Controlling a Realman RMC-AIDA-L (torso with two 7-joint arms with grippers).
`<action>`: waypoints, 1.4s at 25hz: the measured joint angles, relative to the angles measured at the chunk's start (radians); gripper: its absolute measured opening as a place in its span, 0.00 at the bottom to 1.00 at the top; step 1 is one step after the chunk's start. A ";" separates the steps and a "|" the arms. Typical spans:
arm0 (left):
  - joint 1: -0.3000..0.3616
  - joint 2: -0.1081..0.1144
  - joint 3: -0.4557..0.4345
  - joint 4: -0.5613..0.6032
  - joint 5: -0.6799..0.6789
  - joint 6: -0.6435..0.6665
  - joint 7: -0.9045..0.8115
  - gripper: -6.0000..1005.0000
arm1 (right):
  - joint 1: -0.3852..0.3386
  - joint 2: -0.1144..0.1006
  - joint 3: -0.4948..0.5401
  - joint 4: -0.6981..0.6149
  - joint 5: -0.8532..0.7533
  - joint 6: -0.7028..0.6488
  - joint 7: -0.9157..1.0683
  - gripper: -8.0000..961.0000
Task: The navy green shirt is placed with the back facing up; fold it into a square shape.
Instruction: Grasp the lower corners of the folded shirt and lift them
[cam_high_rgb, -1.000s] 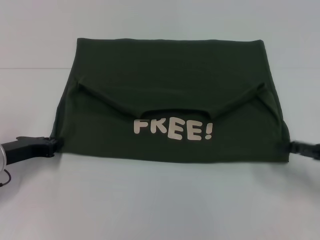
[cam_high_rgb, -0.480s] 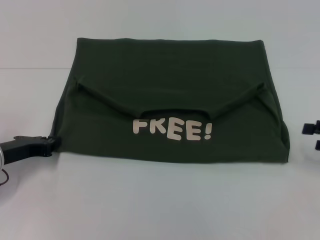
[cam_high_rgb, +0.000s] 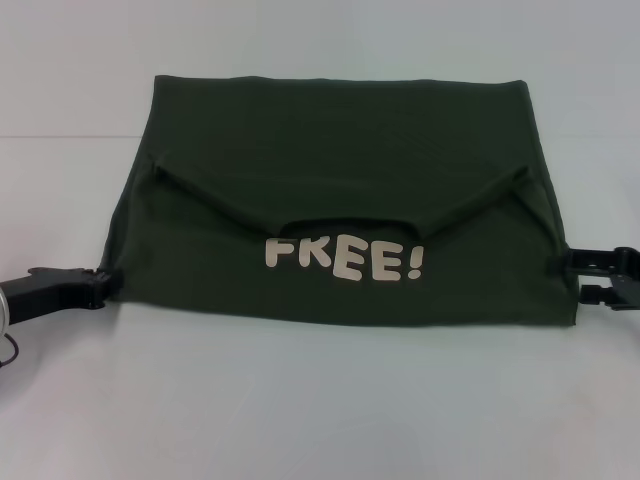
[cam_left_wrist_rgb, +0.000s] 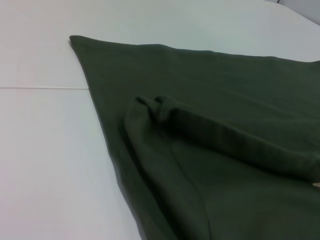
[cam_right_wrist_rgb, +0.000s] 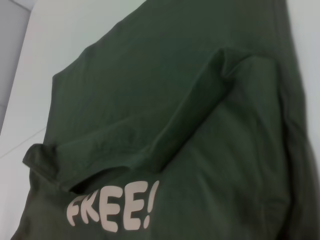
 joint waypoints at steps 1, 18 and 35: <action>-0.001 0.000 0.000 0.000 0.000 0.000 0.000 0.04 | 0.003 0.005 -0.008 0.000 0.000 0.007 0.000 0.94; -0.006 -0.002 -0.002 0.002 -0.002 -0.001 -0.001 0.04 | 0.015 0.027 -0.040 -0.010 0.004 0.041 -0.016 0.64; -0.016 -0.003 -0.013 0.002 -0.003 0.000 -0.002 0.04 | 0.016 0.028 -0.044 -0.005 0.004 0.054 -0.016 0.03</action>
